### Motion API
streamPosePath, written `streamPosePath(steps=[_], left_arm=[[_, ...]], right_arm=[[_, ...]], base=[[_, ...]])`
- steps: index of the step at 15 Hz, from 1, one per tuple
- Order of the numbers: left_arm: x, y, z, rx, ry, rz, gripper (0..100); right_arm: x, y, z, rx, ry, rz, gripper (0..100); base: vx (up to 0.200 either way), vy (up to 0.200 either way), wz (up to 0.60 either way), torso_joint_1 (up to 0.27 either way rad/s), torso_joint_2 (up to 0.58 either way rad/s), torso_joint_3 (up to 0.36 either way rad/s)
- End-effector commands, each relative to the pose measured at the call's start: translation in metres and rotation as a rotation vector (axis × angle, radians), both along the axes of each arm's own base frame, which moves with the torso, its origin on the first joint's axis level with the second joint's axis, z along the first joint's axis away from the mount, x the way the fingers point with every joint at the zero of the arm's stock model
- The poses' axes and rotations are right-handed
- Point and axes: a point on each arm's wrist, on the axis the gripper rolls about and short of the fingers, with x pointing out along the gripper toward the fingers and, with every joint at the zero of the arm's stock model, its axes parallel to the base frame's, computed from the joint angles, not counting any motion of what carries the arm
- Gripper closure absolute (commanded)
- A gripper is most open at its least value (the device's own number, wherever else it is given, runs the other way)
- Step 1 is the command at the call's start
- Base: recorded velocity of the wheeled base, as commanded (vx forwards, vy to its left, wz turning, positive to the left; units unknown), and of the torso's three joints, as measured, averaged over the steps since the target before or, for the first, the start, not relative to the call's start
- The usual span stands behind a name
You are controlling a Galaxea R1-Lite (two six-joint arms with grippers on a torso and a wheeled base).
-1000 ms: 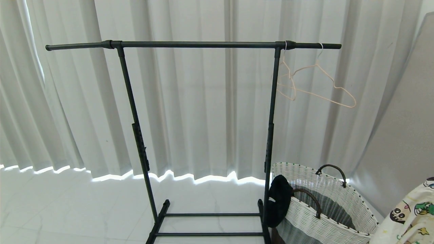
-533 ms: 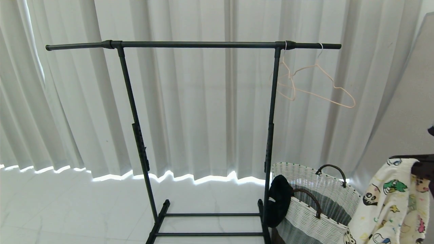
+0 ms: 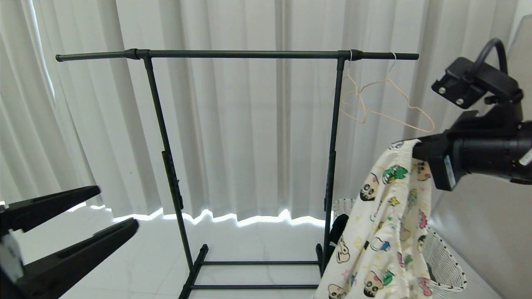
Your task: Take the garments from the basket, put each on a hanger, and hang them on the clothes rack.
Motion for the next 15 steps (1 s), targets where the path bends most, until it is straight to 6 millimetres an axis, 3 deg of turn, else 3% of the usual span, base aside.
streamPosePath(steps=[1, 4, 7, 12, 15], left_arm=[[0.068, -0.057, -0.006, 0.057, 0.085, -0.075, 0], [0.079, -0.113, -0.020, 0.120, 0.147, -0.056, 0], [0.084, -0.149, -0.024, 0.116, 0.182, -0.050, 0], [0.081, -0.169, -0.032, 0.039, 0.284, -0.067, 0], [0.092, -0.180, -0.039, 0.010, 0.322, 0.033, 0]], right_arm=[[0.029, 0.033, 0.001, -0.001, -0.001, 0.020, 100], [0.048, 0.055, 0.015, 0.027, -0.037, 0.035, 100], [0.054, 0.077, 0.019, 0.038, -0.058, 0.059, 100], [0.049, 0.107, 0.016, 0.048, -0.057, 0.123, 100], [0.044, 0.114, 0.021, 0.058, -0.068, 0.148, 100]], base=[[0.000, 0.000, 0.00, 0.000, 0.00, 0.000], [0.000, 0.000, 0.00, 0.000, 0.00, 0.000], [0.000, 0.000, 0.00, 0.000, 0.00, 0.000], [0.000, 0.000, 0.00, 0.000, 0.00, 0.000], [0.000, 0.000, 0.00, 0.000, 0.00, 0.000]])
